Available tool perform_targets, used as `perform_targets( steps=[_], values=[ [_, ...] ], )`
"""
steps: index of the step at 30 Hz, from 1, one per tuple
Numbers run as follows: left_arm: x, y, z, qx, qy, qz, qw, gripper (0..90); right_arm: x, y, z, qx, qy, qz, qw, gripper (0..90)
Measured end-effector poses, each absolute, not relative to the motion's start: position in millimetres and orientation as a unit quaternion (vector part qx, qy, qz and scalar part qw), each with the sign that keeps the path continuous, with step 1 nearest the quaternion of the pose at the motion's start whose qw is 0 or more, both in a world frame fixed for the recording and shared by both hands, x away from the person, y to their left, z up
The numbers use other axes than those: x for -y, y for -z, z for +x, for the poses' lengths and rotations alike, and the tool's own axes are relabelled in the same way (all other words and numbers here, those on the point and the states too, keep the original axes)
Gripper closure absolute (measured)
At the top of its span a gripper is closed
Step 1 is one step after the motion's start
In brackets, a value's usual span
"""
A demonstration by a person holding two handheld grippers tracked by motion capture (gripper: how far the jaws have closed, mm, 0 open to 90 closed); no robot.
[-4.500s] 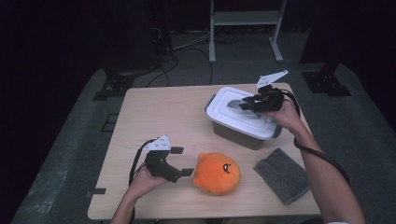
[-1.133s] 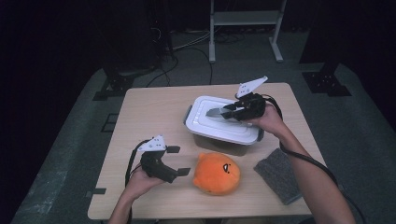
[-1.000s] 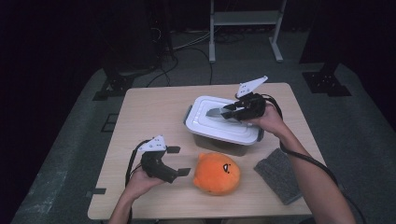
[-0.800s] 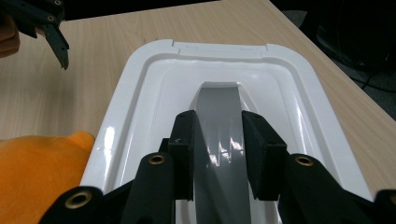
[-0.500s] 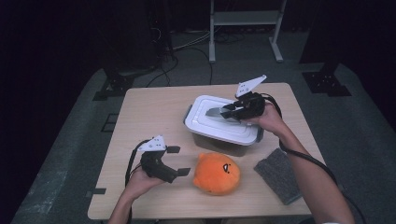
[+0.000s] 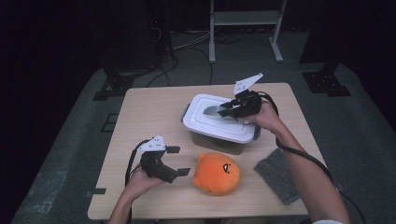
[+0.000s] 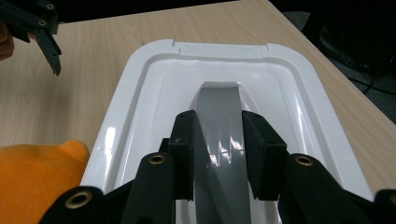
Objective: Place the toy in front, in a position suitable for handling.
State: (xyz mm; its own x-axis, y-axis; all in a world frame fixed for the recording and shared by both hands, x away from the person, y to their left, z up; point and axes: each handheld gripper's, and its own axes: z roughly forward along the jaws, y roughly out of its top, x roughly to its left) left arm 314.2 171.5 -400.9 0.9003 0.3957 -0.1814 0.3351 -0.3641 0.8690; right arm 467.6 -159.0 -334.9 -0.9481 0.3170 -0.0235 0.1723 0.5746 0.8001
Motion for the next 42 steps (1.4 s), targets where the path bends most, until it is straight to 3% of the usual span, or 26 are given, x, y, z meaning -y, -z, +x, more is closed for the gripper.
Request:
perform_targets(
  steps=[23, 42],
  values=[
    [-173.6, 400.6, 313.8, -0.222, -0.030, 0.825, 0.519, 4.1, 145.6, 331.5, 472.5, -0.882, -0.442, 0.141, 0.079, 65.8],
    [-172.5, 400.3, 313.8, -0.221, -0.030, 0.826, 0.518, 4.1, 164.8, 298.8, 451.8, -0.876, -0.448, 0.139, 0.109, 65.7]
  ],
)
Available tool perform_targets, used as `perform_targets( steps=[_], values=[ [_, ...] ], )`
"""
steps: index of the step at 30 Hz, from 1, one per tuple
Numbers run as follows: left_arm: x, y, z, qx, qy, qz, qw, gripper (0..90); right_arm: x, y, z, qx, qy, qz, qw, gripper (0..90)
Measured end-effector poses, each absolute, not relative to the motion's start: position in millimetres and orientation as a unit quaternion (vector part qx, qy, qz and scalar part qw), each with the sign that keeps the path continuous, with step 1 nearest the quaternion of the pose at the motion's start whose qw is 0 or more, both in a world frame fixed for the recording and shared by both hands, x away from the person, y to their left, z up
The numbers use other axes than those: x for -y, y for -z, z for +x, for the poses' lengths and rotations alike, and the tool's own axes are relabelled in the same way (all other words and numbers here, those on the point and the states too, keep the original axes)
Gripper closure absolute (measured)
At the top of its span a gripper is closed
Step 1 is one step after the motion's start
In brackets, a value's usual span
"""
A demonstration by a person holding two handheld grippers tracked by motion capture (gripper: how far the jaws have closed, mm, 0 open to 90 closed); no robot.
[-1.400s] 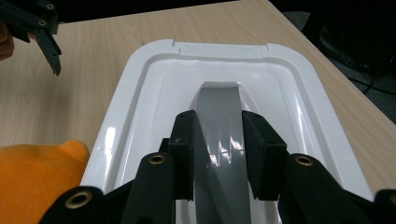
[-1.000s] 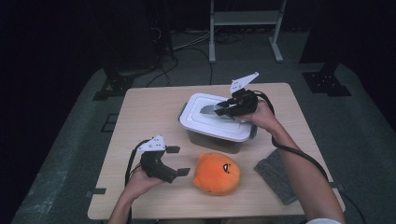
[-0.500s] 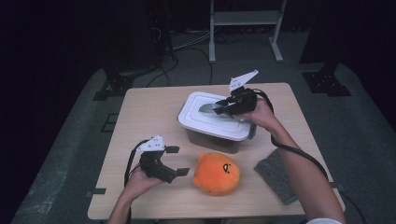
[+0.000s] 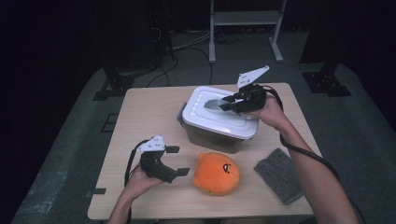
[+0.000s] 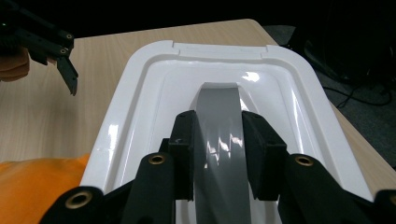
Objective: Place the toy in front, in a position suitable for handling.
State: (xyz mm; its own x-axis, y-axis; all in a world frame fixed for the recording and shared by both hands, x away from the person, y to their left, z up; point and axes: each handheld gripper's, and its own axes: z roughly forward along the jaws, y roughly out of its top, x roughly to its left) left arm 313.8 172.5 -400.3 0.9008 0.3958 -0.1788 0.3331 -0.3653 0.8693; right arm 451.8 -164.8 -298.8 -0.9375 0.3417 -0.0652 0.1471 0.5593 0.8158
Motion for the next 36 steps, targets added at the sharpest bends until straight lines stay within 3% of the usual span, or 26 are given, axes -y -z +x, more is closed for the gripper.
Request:
perform_targets(
  steps=[13, 36],
  values=[
    [-171.4, 400.3, 314.1, -0.219, -0.035, 0.827, 0.517, 4.1, 222.0, 286.2, 419.1, -0.864, -0.455, 0.167, 0.135, 65.7],
    [-171.1, 400.3, 314.3, -0.222, -0.037, 0.826, 0.516, 4.1, 309.4, 304.7, 363.1, -0.849, -0.455, 0.223, 0.152, 65.7]
  ],
)
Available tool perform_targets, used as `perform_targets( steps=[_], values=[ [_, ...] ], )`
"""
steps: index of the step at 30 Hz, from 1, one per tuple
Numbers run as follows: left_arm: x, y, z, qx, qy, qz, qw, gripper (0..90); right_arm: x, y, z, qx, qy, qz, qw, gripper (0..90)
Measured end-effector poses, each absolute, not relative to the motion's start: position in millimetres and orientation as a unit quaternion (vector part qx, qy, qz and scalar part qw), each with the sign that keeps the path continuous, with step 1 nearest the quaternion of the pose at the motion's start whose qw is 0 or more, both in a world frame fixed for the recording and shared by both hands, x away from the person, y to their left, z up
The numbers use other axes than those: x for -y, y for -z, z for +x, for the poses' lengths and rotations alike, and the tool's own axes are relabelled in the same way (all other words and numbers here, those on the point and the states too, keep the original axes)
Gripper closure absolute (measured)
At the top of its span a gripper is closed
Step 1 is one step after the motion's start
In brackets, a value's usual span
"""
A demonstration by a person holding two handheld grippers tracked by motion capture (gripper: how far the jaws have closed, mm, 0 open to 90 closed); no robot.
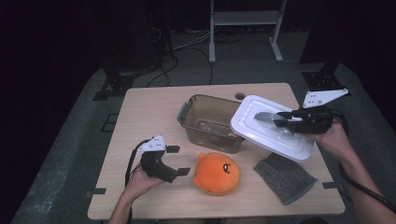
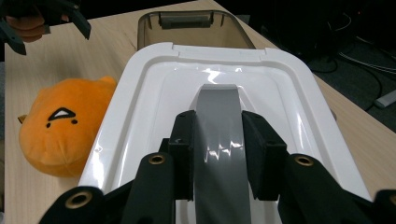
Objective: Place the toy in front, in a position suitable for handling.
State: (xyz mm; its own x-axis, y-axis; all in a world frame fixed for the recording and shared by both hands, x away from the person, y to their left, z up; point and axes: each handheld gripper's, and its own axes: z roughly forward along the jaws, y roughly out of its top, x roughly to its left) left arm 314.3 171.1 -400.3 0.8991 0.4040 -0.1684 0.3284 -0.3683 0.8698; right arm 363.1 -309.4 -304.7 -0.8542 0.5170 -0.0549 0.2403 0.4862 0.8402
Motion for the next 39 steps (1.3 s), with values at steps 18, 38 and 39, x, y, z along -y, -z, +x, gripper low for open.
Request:
perform_targets(
  steps=[18, 38, 39],
  values=[
    [-173.0, 400.8, 315.7, -0.226, -0.036, 0.825, 0.517, 4.1, 353.7, 326.7, 329.5, -0.835, -0.461, 0.257, 0.154, 65.7],
    [-171.4, 400.8, 315.7, -0.225, -0.036, 0.824, 0.518, 4.0, 372.8, 352.4, 313.8, -0.826, -0.464, 0.284, 0.145, 65.7],
    [-171.4, 400.9, 315.7, -0.224, -0.036, 0.825, 0.517, 4.0, 373.2, 354.1, 313.2, -0.827, -0.463, 0.286, 0.143, 65.7]
  ],
)
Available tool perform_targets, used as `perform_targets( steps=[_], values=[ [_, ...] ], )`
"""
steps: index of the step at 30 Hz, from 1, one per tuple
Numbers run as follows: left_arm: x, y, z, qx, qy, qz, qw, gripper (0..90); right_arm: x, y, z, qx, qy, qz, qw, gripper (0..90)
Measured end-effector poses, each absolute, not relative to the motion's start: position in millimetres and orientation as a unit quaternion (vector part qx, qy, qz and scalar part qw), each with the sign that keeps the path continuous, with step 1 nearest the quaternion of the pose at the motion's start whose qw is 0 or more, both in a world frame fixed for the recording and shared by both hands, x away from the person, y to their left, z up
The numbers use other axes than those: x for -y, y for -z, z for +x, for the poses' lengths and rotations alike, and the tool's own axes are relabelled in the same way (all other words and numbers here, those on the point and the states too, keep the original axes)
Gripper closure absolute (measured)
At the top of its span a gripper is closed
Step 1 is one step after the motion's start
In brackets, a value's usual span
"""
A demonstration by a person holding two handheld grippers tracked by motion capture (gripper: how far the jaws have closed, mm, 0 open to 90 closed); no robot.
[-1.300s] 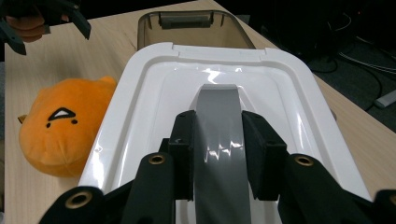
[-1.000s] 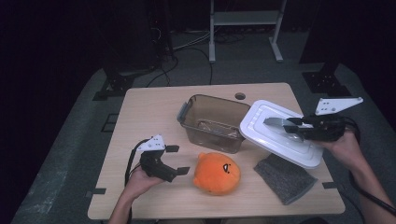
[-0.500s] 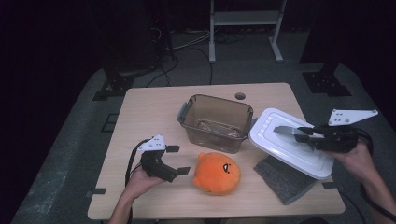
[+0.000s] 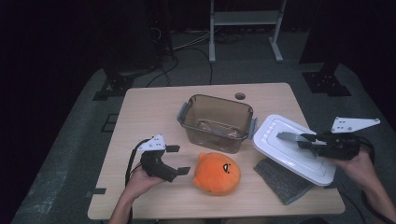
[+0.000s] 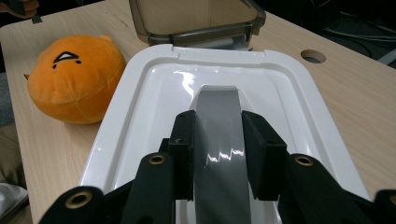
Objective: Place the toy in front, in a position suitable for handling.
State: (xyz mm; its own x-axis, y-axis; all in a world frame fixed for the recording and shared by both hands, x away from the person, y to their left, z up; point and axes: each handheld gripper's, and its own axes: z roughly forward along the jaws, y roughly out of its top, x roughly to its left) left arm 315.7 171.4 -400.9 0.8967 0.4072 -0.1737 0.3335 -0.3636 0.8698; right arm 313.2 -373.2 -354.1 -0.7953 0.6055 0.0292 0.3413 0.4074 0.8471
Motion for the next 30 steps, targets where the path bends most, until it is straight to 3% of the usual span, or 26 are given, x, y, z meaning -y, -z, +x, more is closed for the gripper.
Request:
perform_targets(
  steps=[30],
  values=[
    [-171.3, 399.9, 315.5, -0.220, -0.037, 0.826, 0.518, 3.9, 370.5, 417.1, 307.8, -0.834, -0.440, 0.314, 0.110, 65.6]
  ],
)
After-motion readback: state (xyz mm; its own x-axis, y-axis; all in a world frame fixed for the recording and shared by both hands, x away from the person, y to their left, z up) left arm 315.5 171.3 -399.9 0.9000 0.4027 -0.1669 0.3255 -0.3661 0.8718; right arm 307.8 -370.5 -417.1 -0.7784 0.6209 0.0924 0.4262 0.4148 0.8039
